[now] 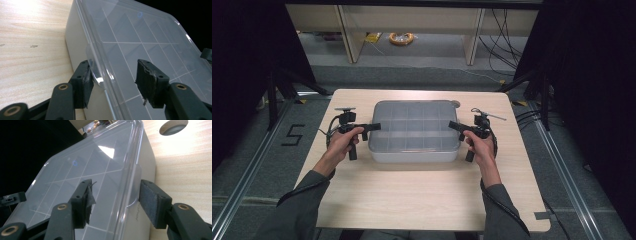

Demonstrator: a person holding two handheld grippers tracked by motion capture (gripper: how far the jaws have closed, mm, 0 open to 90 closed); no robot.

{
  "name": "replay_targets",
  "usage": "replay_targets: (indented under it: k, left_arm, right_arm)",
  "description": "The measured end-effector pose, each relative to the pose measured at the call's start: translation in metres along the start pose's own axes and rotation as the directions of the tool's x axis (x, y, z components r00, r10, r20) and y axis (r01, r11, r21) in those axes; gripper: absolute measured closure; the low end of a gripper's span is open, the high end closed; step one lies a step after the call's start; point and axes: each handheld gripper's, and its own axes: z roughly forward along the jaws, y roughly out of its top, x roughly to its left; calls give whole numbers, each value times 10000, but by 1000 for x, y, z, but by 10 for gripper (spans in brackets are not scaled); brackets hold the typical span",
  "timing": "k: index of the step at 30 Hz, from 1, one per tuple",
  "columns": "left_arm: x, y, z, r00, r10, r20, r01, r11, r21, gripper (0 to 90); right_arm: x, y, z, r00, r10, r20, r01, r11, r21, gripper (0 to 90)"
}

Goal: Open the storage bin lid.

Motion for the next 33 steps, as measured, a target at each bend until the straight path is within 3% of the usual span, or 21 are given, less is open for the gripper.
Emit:
replay_targets:
  k: [1,2,6,7,8,11,14,15,16,17,18,19,20,22,23,24,25,32,33]
  left_arm:
    - [-1,0,0,10000,-7,-14,7,10000,-62,467]
    - [-1,0,0,10000,-7,-14,7,10000,-62,471]
    - [-2,0,-1,10000,28,-37,-28,10000,-92,478]
    - [-1,0,-1,10000,31,-13,-31,10000,-88,479]
    - [-1,0,-2,10000,25,-3,-25,10000,-60,480]
    - [-3,1,-4,9999,131,7,-131,9999,-19,486]
    - [-3,2,-5,9998,196,-18,-196,9998,-35,505]
    - [-3,2,-7,9998,217,-29,-218,9997,-145,514]
    - [-3,2,-7,9998,217,-29,-218,9997,-145,521]
    - [-4,3,-9,9996,291,-62,-292,9994,-178,526]
    - [-5,3,-10,9996,272,-25,-273,9993,-243,527]
    - [-6,4,-12,9996,295,11,-295,9992,-288,532]
    - [-6,4,-12,9996,295,11,-295,9992,-288,538]
    - [-7,6,-16,9995,309,66,-305,9984,-478,562]
    - [-11,8,-21,9993,374,91,-367,9972,-646,569]
    - [-11,8,-21,9993,374,91,-367,9972,-646,574]
    - [-15,10,-26,9986,516,90,-507,9956,-793,582]
    - [-24,11,-38,9978,627,198,-600,9917,-1137,623]
    - [-27,12,-43,9974,657,287,-616,9902,-1252,624]
  right_arm:
    - [0,0,0,10000,3,-35,-3,10000,-43,481]
    - [-3,1,0,9987,-513,44,514,9984,-235,492]
    - [-3,0,-2,9992,-398,41,399,9988,-277,512]
    - [-3,0,-2,9999,-159,64,161,9992,-378,540]
    - [1,-1,-4,9986,525,-2,-525,9983,-238,550]
    - [3,-1,-5,9993,338,157,-331,9983,-478,586]
    - [6,0,-8,9989,441,178,-429,9971,-627,601]
    - [2,1,-8,9982,-449,399,484,9945,-929,615]
    - [3,1,-9,9980,-428,457,471,9942,-967,624]
    - [5,0,-10,9993,-70,358,104,9952,-969,629]
    - [3,0,-9,9983,-370,443,419,9924,-1154,637]
    - [6,1,-11,9998,-135,132,150,9923,-1227,643]
    - [10,2,-13,9997,205,111,-190,9926,-1203,643]
    - [13,2,-15,9998,189,74,-179,9926,-1198,643]
    - [13,5,-17,9987,-463,207,488,9884,-1438,646]
    - [13,5,-17,9987,-463,207,488,9884,-1438,646]
    - [21,5,-21,9999,43,113,-26,9900,-1409,654]
    - [29,7,-33,10000,78,5,-76,9844,-1756,666]
    - [31,8,-37,9998,-174,17,174,9813,-1918,666]
